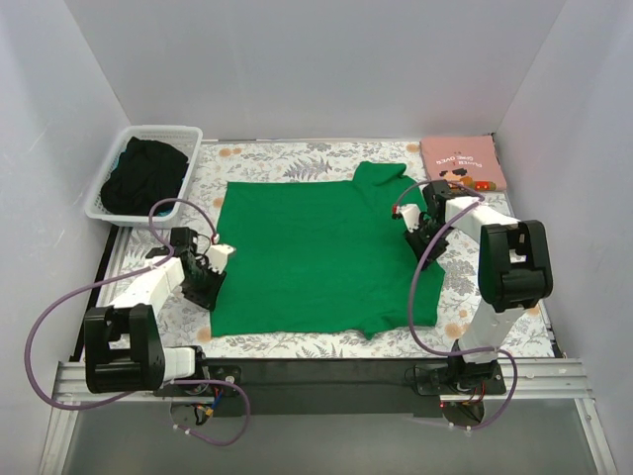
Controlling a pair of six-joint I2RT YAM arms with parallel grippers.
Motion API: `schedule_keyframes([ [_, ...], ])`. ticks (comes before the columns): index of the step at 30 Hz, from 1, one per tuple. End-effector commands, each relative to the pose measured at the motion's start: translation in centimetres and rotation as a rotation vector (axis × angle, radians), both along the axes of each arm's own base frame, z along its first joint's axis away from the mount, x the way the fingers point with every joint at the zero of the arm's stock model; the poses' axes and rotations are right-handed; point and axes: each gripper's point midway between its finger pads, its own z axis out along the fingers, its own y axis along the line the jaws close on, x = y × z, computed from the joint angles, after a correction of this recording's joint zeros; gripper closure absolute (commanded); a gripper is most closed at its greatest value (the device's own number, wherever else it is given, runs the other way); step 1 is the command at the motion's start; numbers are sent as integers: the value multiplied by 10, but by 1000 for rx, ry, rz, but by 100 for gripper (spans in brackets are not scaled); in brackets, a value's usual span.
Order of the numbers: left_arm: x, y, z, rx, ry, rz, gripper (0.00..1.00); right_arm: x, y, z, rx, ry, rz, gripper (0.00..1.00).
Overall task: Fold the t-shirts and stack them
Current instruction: Flatten the tshirt out
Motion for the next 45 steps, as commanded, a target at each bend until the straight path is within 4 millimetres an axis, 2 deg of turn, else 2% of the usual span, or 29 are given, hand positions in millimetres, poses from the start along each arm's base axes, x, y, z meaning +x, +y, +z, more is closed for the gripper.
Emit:
schedule_keyframes([
  [1,-11,7,11,40,15,-32,78,-10,-11,8,-46,-18,23,80],
  [2,-12,7,12,40,13,-32,77,-8,-11,14,-40,-37,21,79],
  [3,4,1,26,3,-36,-21,75,-3,-8,25,-26,-59,24,78],
  [5,14,-12,46,-71,-49,-29,69,4,-2,51,8,-114,31,75],
  [6,31,-22,70,-120,-99,-49,67,5,1,60,24,-125,35,73],
  [7,34,-41,83,-214,-107,-95,66,4,3,79,42,-132,41,68],
  [8,38,-49,95,-253,-123,-112,63,1,6,86,63,-132,53,68],
  [9,43,-70,114,-286,-176,-199,62,-3,8,92,78,-128,70,67],
  [11,40,-106,138,-410,-261,-354,59,-23,9,101,105,-91,98,66],
  [13,22,-151,164,-544,-348,-519,57,-48,7,95,112,-28,121,67],
  [14,28,-169,178,-583,-448,-589,55,-59,8,92,124,9,126,68],
  [15,11,-197,189,-631,-484,-706,54,-67,7,88,129,42,139,69],
  [16,5,-214,194,-650,-517,-769,54,-75,6,84,130,69,140,69],
  [17,9,-228,192,-606,-599,-848,54,-84,6,76,134,110,137,70],
  [18,-22,-260,181,-605,-577,-1016,54,-86,6,73,136,127,135,70],
  [20,-38,-284,161,-523,-640,-1238,54,-82,12,66,164,167,116,71],
  [21,-55,-300,140,-456,-635,-1341,54,-78,14,64,175,172,106,72],
  [23,-61,-322,131,-407,-712,-1445,54,-71,19,59,197,203,80,72],
  [24,-70,-334,116,-355,-721,-1530,53,-62,21,62,203,186,75,72],
  [26,-76,-352,108,-323,-773,-1597,52,-55,21,57,202,202,60,72],
  [27,-84,-358,93,-257,-795,-1678,52,-49,21,57,204,193,61,72],
  [29,-88,-372,89,-244,-889,-1729,51,-45,22,54,211,207,55,73],
  [30,-98,-371,76,-226,-899,-1801,51,-43,23,53,211,210,56,73],
  [33,-109,-382,67,-201,-975,-1878,51,-39,23,46,214,226,54,73],
  [35,-113,-388,64,-188,-1019,-1928,55,-39,25,41,224,239,52,73],
  [37,-112,-386,52,-152,-1039,-1986,56,-40,25,38,232,248,47,73],
  [38,-110,-394,60,-163,-1116,-1980,57,-41,26,37,237,252,47,73],
  [40,-110,-396,57,-161,-1159,-2003,58,-43,26,35,241,255,44,73],
  [45,-114,-405,47,-167,-1166,-2061,59,-47,21,28,234,261,40,74],
])
